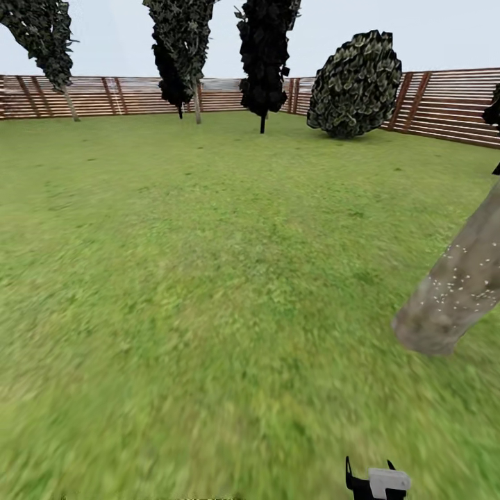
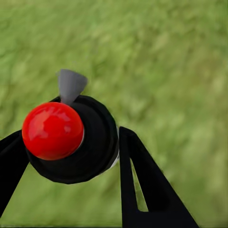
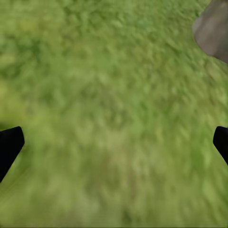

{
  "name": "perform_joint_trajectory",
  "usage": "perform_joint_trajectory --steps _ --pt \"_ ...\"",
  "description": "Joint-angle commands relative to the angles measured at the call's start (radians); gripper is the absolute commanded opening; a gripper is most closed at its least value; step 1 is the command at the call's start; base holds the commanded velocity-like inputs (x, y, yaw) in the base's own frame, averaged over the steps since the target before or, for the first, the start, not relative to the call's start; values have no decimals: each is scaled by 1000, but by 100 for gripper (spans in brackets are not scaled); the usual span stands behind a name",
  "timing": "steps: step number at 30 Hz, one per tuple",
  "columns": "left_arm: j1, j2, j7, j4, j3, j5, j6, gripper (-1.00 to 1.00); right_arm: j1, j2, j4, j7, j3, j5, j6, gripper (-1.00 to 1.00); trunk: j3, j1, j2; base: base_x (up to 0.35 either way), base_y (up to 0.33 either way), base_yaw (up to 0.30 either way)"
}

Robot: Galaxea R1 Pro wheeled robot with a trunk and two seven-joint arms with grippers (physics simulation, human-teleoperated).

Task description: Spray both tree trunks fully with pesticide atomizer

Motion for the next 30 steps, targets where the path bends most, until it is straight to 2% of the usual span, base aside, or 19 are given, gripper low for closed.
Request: perform_joint_trajectory --steps 1,24,30 --pt "-1 1 -10 4 9 2 -4 -100 0 1 0 -7 -5 11 0 100 -1 0 0 0 0 253" --pt "-5 4 -19 -15 15 5 -17 -100 0 1 0 -9 -5 10 0 100 -3 0 0 0 0 276" --pt "-16 -8 -11 -18 19 8 -11 -100 0 1 0 -8 -5 10 0 100 -3 0 0 0 0 279"
